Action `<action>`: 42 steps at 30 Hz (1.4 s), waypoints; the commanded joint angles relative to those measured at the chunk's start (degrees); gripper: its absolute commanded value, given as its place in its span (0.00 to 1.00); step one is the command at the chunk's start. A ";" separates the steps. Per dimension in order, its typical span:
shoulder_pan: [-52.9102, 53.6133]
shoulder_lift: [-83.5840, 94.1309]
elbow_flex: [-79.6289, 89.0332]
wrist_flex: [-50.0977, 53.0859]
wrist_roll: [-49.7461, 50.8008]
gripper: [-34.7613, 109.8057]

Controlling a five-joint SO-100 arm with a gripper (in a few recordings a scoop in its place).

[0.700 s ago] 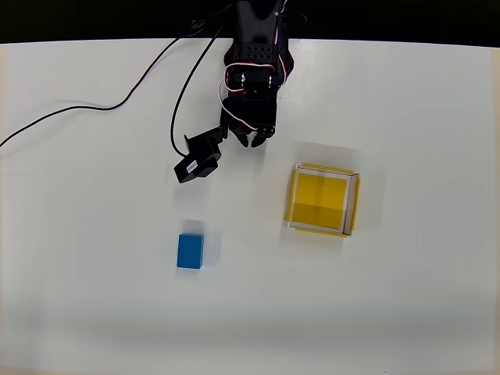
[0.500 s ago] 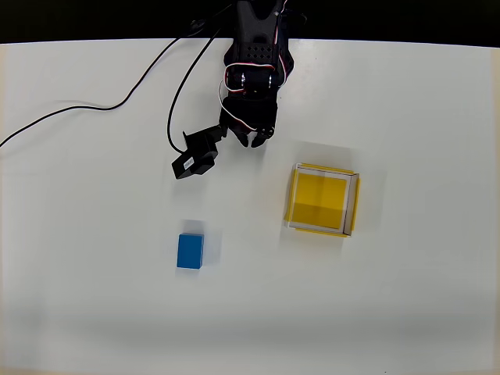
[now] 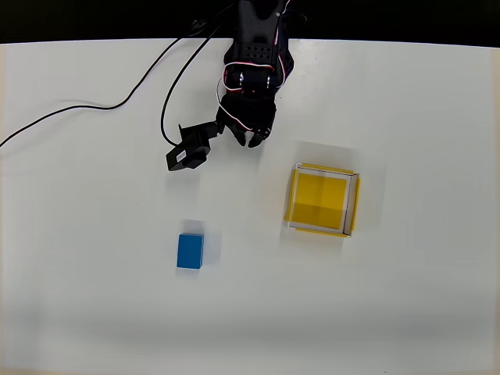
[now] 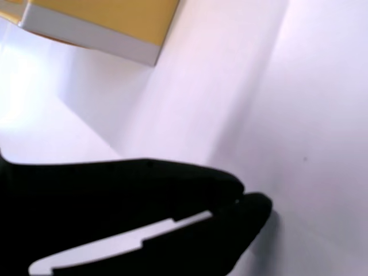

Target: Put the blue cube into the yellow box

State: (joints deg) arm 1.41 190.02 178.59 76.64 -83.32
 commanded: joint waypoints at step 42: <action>25.58 -72.77 -48.96 -59.68 -13.27 0.58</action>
State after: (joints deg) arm 26.28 118.48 138.16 20.83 -96.15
